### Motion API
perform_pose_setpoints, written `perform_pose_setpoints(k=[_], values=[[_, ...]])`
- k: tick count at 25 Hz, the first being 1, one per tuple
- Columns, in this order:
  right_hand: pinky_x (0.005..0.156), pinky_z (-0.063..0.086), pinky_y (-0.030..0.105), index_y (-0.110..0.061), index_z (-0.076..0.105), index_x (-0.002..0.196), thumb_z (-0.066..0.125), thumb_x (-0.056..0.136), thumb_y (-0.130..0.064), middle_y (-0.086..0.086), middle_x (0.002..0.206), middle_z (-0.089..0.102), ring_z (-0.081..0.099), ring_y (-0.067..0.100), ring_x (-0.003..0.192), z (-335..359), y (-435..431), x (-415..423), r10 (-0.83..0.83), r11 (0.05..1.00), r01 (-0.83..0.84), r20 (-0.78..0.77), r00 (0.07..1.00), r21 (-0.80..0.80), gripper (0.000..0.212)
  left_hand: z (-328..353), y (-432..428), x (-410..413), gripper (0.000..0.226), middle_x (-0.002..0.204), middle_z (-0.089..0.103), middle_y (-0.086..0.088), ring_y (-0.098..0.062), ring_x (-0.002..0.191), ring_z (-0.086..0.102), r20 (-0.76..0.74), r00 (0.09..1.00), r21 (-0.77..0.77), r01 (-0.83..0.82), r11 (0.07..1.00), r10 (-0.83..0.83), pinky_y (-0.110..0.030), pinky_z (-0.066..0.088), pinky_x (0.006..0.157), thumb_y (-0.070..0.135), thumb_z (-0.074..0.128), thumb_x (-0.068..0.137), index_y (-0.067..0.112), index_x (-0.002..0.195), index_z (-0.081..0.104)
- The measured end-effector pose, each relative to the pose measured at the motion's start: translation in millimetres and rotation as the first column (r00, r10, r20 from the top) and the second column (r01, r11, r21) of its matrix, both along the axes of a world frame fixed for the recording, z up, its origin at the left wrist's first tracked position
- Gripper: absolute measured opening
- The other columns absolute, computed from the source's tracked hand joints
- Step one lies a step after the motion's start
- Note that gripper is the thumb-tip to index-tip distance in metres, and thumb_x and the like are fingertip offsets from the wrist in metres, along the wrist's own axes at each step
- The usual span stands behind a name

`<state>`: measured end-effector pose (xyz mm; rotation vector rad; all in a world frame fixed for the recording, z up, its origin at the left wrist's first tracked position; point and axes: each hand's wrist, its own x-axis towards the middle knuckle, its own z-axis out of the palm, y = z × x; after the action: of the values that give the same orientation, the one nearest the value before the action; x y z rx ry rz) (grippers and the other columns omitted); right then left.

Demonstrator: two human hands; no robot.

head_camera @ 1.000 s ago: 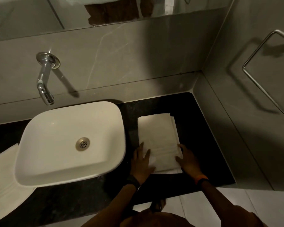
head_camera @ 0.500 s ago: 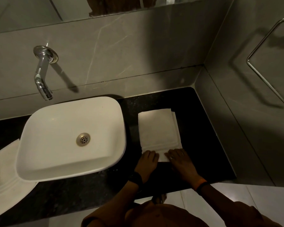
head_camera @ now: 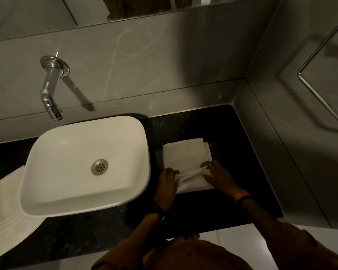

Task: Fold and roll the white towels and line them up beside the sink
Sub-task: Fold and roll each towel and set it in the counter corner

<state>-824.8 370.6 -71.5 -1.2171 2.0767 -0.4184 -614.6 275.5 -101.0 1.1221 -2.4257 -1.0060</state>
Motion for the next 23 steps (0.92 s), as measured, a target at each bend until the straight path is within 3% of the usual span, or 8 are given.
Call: perform_pose_setpoints(k=[3, 6, 8, 12, 15, 17, 20, 23], values=[[0.088, 0.051, 0.039, -0.024, 0.057, 0.113, 0.068, 0.083, -0.022, 0.007, 0.124, 0.050, 0.053, 0.028, 0.111, -7, -1, 8, 0.029, 0.999, -0.041, -0.318, 0.948, -0.029, 0.032, -10, 4, 1, 0.026, 0.107, 0.068, -0.006, -0.025, 0.099, 0.053, 0.207, 0.956, -0.478, 0.283, 0.832, -0.206, -0.034, 0.052, 0.075, 0.033, 0.055, 0.086, 0.020, 0.105, 0.068], [0.093, 0.040, 0.043, -0.025, 0.062, 0.107, 0.062, 0.079, -0.015, 0.006, 0.120, 0.056, 0.051, 0.030, 0.113, -17, 1, 19, 0.227, 0.971, -0.231, -0.517, 0.825, 0.059, 0.030, -12, 8, 1, 0.042, 0.111, 0.071, -0.006, -0.026, 0.105, 0.063, 0.336, 0.891, -0.407, 0.431, 0.805, -0.307, -0.032, 0.057, 0.074, 0.030, 0.077, 0.072, 0.016, 0.110, 0.069], [0.101, 0.036, 0.044, -0.023, 0.059, 0.115, 0.060, 0.073, -0.018, 0.004, 0.125, 0.056, 0.050, 0.029, 0.119, -23, 10, 27, 0.286, 0.954, -0.292, -0.456, 0.843, 0.059, 0.043, -13, 9, 2, 0.054, 0.113, 0.071, -0.010, -0.027, 0.103, 0.068, 0.359, 0.889, -0.334, 0.407, 0.850, -0.284, -0.036, 0.060, 0.079, 0.022, 0.084, 0.064, 0.009, 0.115, 0.067], [0.103, 0.041, 0.048, -0.022, 0.055, 0.126, 0.069, 0.063, -0.021, 0.007, 0.130, 0.058, 0.053, 0.030, 0.122, -27, 23, 22, 0.277, 0.951, -0.309, -0.418, 0.865, -0.007, 0.065, -5, -2, -7, 0.048, 0.121, 0.065, -0.016, -0.032, 0.111, 0.061, 0.257, 0.925, -0.206, 0.336, 0.919, -0.280, -0.044, 0.050, 0.095, 0.008, 0.061, 0.075, 0.005, 0.123, 0.060], [0.098, 0.038, 0.041, -0.027, 0.057, 0.120, 0.065, 0.074, -0.027, 0.002, 0.113, 0.066, 0.060, 0.027, 0.106, -19, 14, 7, 0.184, 0.977, -0.210, -0.353, 0.918, -0.037, 0.046, 2, -14, -7, 0.042, 0.118, 0.067, -0.008, -0.023, 0.108, 0.061, 0.026, 0.988, 0.109, 0.150, 0.983, -0.154, -0.029, 0.048, 0.094, 0.019, 0.058, 0.078, 0.014, 0.119, 0.060], [0.095, 0.039, 0.036, -0.032, 0.057, 0.113, 0.063, 0.077, -0.033, 0.000, 0.105, 0.070, 0.063, 0.025, 0.097, -13, 9, -4, 0.108, 0.991, -0.122, -0.209, 0.972, -0.052, 0.036, 5, -17, -5, 0.035, 0.111, 0.065, -0.003, -0.015, 0.102, 0.061, -0.103, 0.995, 0.318, 0.030, 0.947, 0.003, -0.014, 0.046, 0.086, 0.022, 0.059, 0.077, 0.019, 0.112, 0.059], [0.096, 0.049, 0.038, -0.033, 0.056, 0.110, 0.067, 0.079, -0.025, -0.002, 0.116, 0.065, 0.062, 0.022, 0.106, -9, 6, -16, -0.005, 0.999, 0.009, 0.111, 0.994, -0.037, 0.034, 3, -17, -2, 0.034, 0.113, 0.061, 0.001, -0.011, 0.105, 0.057, -0.190, 0.977, 0.340, -0.027, 0.940, 0.097, -0.017, 0.044, 0.089, 0.007, 0.059, 0.079, 0.020, 0.111, 0.057], [0.095, 0.051, 0.044, -0.030, 0.054, 0.114, 0.071, 0.080, -0.018, 0.002, 0.128, 0.051, 0.055, 0.023, 0.114, -11, 1, -15, -0.080, 0.993, 0.088, 0.096, 0.992, -0.076, 0.040, 3, -16, -1, 0.038, 0.129, 0.047, -0.006, -0.013, 0.119, 0.047, -0.131, 0.991, 0.204, 0.011, 0.979, 0.016, -0.010, 0.032, 0.104, 0.003, 0.057, 0.089, 0.022, 0.122, 0.055]])
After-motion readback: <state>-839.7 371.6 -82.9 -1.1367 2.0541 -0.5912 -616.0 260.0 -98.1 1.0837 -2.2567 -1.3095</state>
